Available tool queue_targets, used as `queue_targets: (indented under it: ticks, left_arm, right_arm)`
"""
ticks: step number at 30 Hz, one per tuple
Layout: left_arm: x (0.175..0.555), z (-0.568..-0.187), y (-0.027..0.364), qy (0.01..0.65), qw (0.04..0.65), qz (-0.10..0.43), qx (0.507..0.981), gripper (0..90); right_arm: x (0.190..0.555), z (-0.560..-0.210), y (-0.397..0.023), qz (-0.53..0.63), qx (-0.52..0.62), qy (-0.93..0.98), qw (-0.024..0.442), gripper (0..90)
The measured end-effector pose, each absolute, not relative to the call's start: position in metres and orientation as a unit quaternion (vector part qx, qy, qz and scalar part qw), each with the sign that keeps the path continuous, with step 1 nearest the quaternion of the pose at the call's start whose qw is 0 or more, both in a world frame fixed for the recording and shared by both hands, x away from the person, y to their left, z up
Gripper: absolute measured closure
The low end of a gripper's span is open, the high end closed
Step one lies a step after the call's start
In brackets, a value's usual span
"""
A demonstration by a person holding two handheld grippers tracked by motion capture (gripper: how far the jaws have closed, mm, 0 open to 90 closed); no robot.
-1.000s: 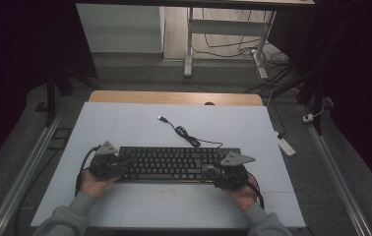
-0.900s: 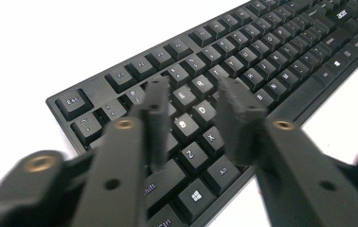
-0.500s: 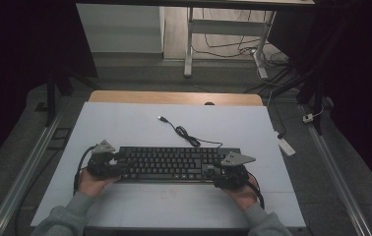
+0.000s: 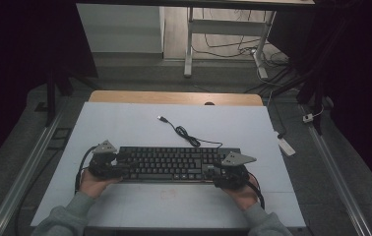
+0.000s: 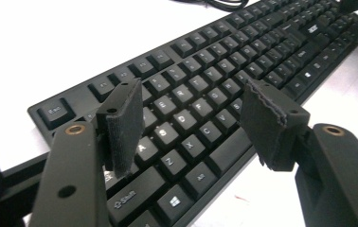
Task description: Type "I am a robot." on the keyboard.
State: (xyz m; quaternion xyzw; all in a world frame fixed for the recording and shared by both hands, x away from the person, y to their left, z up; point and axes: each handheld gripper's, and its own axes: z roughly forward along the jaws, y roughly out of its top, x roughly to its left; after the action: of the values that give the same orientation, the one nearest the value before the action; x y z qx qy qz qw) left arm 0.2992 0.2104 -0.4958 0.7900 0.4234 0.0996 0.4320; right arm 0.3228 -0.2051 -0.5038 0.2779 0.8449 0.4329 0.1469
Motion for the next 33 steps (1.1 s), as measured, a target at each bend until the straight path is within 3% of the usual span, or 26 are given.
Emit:
queue_targets:
  ticks: [17, 28, 33]
  left_arm:
    - [0.296, -0.489, 0.191, 0.396, 0.429, 0.087, 0.807, 47.2]
    - [0.292, -0.492, 0.177, 0.362, 0.401, 0.077, 0.838, 88.2]
    - [0.293, -0.494, 0.167, 0.359, 0.394, 0.066, 0.844, 88.5]
  right_arm:
    - [0.316, -0.5, -0.219, 0.448, 0.284, 0.835, 0.146, 46.6]
    - [0.317, -0.499, -0.225, 0.465, 0.28, 0.828, 0.138, 46.6]
    - [0.317, -0.499, -0.225, 0.468, 0.28, 0.827, 0.135, 46.6]
